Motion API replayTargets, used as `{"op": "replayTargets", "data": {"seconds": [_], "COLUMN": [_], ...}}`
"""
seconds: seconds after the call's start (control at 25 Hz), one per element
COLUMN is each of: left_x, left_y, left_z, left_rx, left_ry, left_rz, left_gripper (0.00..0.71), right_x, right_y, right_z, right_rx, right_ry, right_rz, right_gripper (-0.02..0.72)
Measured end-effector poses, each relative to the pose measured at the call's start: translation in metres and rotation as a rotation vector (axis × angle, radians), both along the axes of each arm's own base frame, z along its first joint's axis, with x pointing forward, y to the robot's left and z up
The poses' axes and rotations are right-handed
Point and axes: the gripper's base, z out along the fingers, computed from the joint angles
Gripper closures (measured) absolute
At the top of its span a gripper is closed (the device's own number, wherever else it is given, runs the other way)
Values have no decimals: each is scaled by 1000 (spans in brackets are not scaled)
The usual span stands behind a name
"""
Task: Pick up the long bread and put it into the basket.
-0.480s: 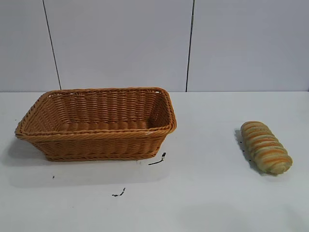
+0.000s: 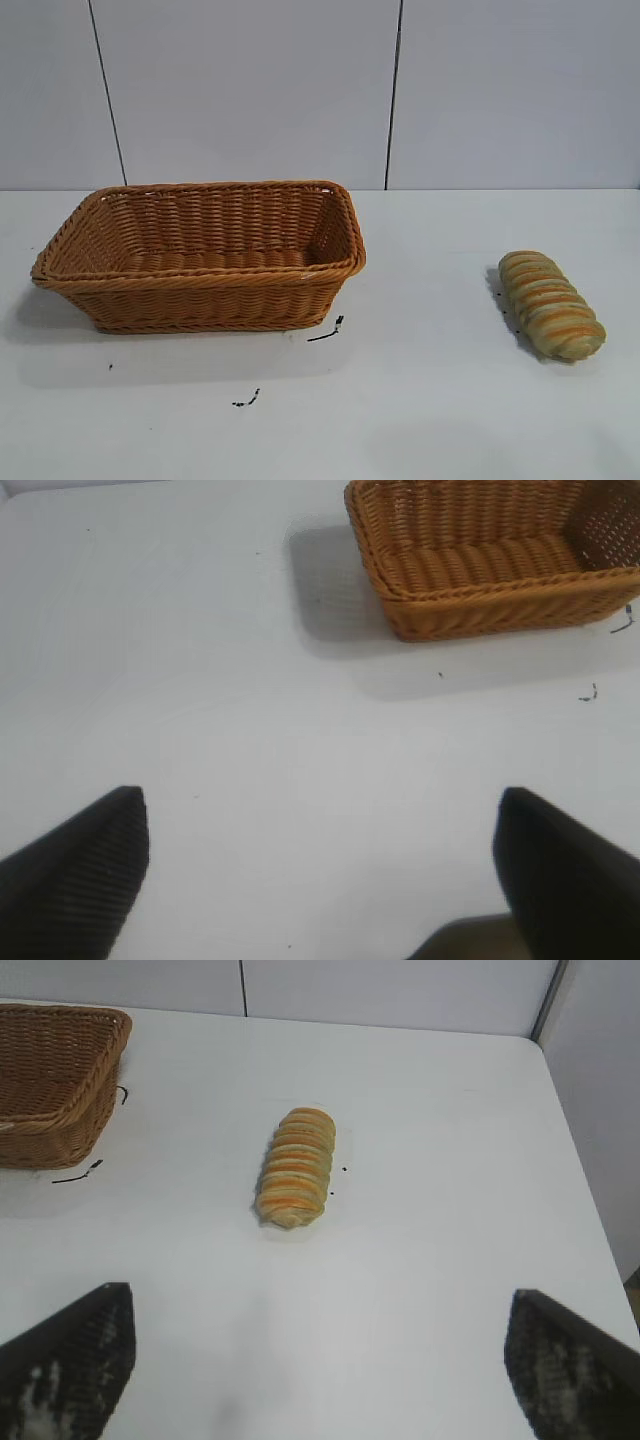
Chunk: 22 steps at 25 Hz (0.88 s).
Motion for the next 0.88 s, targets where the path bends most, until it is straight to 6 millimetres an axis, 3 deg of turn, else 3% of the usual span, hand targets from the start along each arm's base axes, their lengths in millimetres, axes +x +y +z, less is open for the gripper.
{"op": "replayTargets", "data": {"seconds": [0.16, 0.32, 0.6, 0.88], "left_x": [0, 0, 0, 0], "left_y": [0, 0, 0, 0], "left_z": [0, 0, 0, 0], "left_rx": [0, 0, 0, 0], "left_ry": [0, 0, 0, 0], "left_rz": [0, 0, 0, 0], "left_gripper": [14, 14, 14, 14], "right_x": [13, 47, 140, 240], "right_y": [0, 1, 3, 5], "right_z": [10, 25, 23, -10], "right_rx": [0, -2, -8, -13], "right_ry": [28, 122, 426, 689], "right_rz": [0, -1, -2, -2], "right_gripper": [10, 10, 10, 10]}}
